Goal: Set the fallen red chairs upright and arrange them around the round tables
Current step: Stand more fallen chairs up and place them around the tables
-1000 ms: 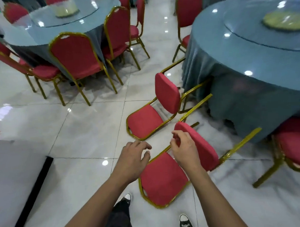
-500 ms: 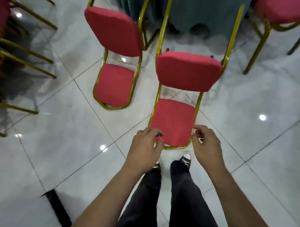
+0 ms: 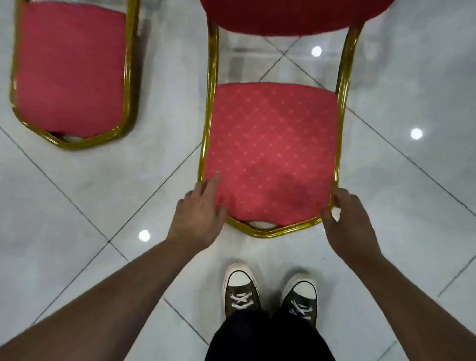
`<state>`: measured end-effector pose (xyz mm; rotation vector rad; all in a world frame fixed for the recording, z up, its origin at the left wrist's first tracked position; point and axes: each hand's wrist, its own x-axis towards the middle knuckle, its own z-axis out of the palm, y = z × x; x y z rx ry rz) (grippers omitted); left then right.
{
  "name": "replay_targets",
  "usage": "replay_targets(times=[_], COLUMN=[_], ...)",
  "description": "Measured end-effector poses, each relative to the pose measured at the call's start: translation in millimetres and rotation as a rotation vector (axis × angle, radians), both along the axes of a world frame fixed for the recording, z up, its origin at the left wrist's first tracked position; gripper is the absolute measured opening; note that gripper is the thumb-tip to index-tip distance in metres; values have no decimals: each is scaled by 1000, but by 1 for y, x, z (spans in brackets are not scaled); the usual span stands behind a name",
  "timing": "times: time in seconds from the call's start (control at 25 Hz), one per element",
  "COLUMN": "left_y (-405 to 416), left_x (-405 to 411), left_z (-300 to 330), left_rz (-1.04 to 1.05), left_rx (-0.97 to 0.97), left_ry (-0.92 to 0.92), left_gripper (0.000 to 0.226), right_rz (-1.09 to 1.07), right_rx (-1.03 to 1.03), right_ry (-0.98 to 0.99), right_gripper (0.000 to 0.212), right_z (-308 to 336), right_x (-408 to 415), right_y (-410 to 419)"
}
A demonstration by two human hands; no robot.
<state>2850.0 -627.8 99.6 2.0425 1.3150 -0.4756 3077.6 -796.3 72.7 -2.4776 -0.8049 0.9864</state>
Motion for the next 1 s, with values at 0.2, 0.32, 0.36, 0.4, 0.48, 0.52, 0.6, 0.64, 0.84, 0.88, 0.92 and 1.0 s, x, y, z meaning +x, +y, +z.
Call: replay_targets(times=[0.2, 0.32, 0.36, 0.4, 0.48, 0.52, 0.6, 0.64, 0.84, 0.88, 0.92, 1.0], left_y=[29, 33, 34, 34, 25, 19, 5, -6, -31, -30, -28, -18], left_x=[-5, -3, -3, -3, -10, -13, -20, -24, -22, -20, -17, -5], left_z=[-147, -176, -176, -169, -140, -115, -48, -10, 218, 259, 302, 379], left_rz=[310, 544, 593, 602, 550, 521, 492, 474, 475, 478, 472, 488], left_rx=[18, -52, -54, -58, -83, -88, -95, -91, 5, 25, 42, 77], left_ry=[-10, -158, -179, -187, -187, -184, -167, -151, -104, -86, -79, -143], left_gripper=[80, 88, 89, 90, 93, 95, 93, 89, 57, 52, 48, 43], right_rz=[-200, -397, -447, -476, -490, -487, -489, -487, -627, -671, -726, -848], right_rx=[-4, -46, -40, -27, -22, -18, -40, -68, -89, -78, -55, -1], right_ry=[-74, 130, 195, 229, 214, 199, 190, 196, 296, 334, 372, 447], right_gripper=[65, 64, 63, 63, 62, 61, 61, 62, 54, 50, 44, 31], right_z=[-143, -166, -165, -158, -128, -103, -34, 5, 232, 277, 319, 396], right_x=[33, 46, 48, 51, 54, 53, 53, 51, 50, 51, 54, 64], right_y=[13, 20, 21, 20, 10, 3, -9, -16, -27, -26, -25, -20])
